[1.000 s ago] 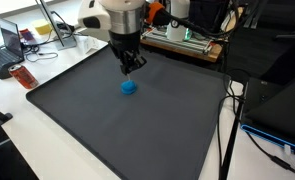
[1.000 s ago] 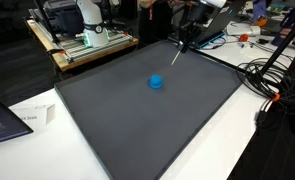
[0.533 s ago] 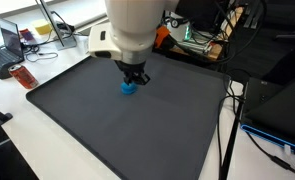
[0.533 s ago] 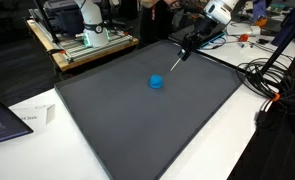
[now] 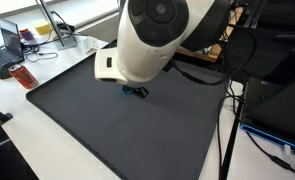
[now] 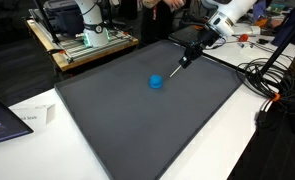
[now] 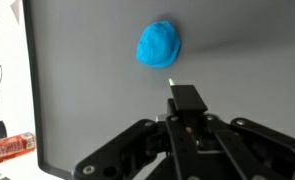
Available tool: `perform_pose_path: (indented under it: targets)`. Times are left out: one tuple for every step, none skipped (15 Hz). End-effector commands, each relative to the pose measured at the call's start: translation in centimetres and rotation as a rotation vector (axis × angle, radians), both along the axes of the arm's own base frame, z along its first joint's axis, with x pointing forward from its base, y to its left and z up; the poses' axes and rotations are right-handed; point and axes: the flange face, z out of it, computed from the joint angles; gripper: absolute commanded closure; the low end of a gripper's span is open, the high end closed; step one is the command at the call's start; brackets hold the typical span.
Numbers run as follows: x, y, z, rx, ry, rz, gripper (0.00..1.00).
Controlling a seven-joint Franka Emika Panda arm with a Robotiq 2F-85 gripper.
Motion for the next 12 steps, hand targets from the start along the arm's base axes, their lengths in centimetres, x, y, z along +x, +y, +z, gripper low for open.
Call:
perform_pose_path:
  targets:
    - [0.6,1.2,-1.2,-0.086,0.004,0.013,0.97]
    - [0.6,1.5,-1.5,-0.097,0.009,0.017,0.97]
    - [0.6,1.7,-2.0,-0.115,0.012,0.024,0.97]
    - [0.6,1.9,-2.4,-0.13,0.015,0.028,0.97]
    - [0.6,2.1,-2.9,-0.142,0.021,0.029,0.97]
    - [0.5,2.2,-3.3,-0.146,0.03,0.03,0.97]
    - [0.5,2.2,-3.8,-0.15,0.036,0.031,0.97]
    - [0.5,2.2,-4.1,-0.161,0.032,0.043,0.97]
    - [0.6,2.3,-4.4,-0.171,0.029,0.05,0.97]
    - [0.6,2.2,-4.6,-0.175,0.032,0.055,0.97]
    - [0.6,2.2,-4.6,-0.166,0.044,0.062,0.97]
    - [0.7,2.0,-4.5,-0.157,0.039,0.06,0.97]
